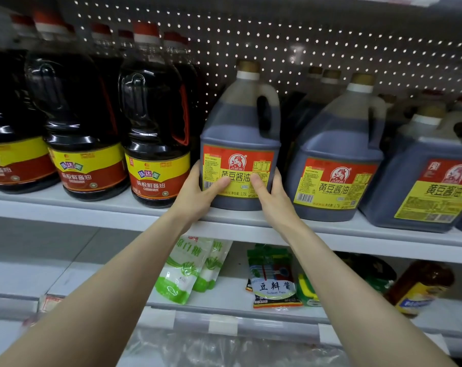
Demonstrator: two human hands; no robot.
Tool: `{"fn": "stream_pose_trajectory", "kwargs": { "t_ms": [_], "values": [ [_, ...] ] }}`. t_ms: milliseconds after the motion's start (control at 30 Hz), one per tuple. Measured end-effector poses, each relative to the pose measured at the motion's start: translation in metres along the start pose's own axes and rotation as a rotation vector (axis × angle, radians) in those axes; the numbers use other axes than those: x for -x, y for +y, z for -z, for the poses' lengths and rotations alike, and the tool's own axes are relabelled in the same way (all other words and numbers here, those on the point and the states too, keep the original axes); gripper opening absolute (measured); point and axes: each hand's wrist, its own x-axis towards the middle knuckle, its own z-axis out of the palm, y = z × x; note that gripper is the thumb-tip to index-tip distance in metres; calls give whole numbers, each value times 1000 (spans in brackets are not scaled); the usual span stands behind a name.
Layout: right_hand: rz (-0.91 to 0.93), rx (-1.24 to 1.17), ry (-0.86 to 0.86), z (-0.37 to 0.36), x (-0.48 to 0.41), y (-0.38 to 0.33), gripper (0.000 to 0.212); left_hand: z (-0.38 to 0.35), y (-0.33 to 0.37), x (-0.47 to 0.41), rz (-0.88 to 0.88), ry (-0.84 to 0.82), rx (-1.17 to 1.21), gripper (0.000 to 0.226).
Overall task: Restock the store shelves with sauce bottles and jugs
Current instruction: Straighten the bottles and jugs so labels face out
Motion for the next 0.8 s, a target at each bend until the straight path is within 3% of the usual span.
{"fn": "stream_pose_trajectory", "kwargs": {
  "t_ms": [800],
  "values": [
    [-18, 2, -33, -1, -8, 2, 84, -1, 6, -2, 54, -9, 13, 52]
  ]
}}
